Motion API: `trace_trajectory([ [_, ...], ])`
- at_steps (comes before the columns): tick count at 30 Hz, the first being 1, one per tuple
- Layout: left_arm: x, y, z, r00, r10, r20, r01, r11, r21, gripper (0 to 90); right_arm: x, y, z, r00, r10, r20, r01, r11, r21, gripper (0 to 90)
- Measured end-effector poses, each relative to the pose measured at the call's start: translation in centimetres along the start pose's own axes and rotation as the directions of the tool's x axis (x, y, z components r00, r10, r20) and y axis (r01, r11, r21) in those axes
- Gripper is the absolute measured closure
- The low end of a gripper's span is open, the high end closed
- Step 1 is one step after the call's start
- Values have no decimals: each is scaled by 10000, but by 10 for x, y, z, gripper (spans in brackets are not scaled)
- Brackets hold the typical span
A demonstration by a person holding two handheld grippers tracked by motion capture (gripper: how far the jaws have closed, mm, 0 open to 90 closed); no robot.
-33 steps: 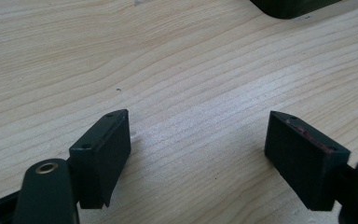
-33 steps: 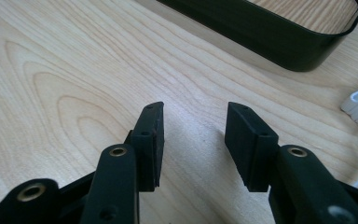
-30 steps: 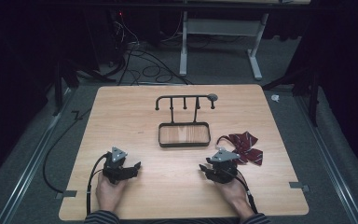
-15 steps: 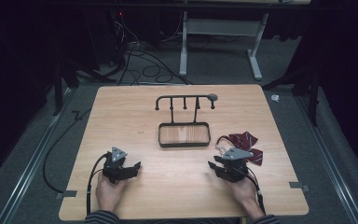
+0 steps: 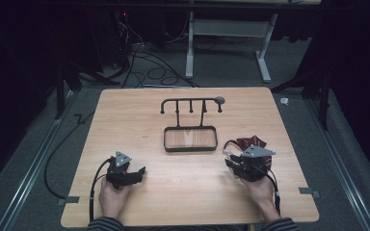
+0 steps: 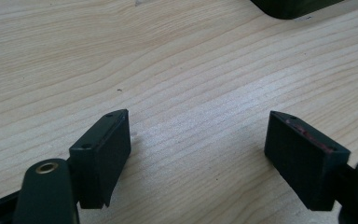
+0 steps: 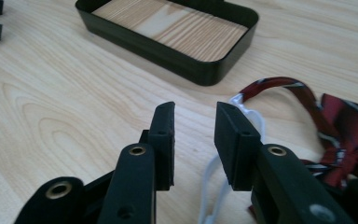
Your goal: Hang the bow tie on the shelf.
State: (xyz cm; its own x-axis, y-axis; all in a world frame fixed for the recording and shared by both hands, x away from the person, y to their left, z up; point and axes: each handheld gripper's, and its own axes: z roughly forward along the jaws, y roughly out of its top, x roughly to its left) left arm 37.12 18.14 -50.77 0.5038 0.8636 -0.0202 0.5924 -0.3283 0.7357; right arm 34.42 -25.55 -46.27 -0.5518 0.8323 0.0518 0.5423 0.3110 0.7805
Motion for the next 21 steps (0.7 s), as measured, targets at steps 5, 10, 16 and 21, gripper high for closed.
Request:
trace_trajectory([
  [5,0,0,0,10000,-1,-3,1,10000,-2,231,-10,4,-2,9998,103,162,-102,9999,-69,720],
  [10,0,0,0,10000,-13,4,13,10000,-10,231,-17,7,-3,9992,259,296,-255,9996,-135,722],
  [16,0,0,0,10000,-3,7,3,10000,-12,231,-29,12,-1,9974,612,381,-603,9979,-220,728],
  [21,0,0,0,10000,-3,6,3,10000,-13,231,-36,18,-2,9957,780,502,-766,9966,-301,732],
])
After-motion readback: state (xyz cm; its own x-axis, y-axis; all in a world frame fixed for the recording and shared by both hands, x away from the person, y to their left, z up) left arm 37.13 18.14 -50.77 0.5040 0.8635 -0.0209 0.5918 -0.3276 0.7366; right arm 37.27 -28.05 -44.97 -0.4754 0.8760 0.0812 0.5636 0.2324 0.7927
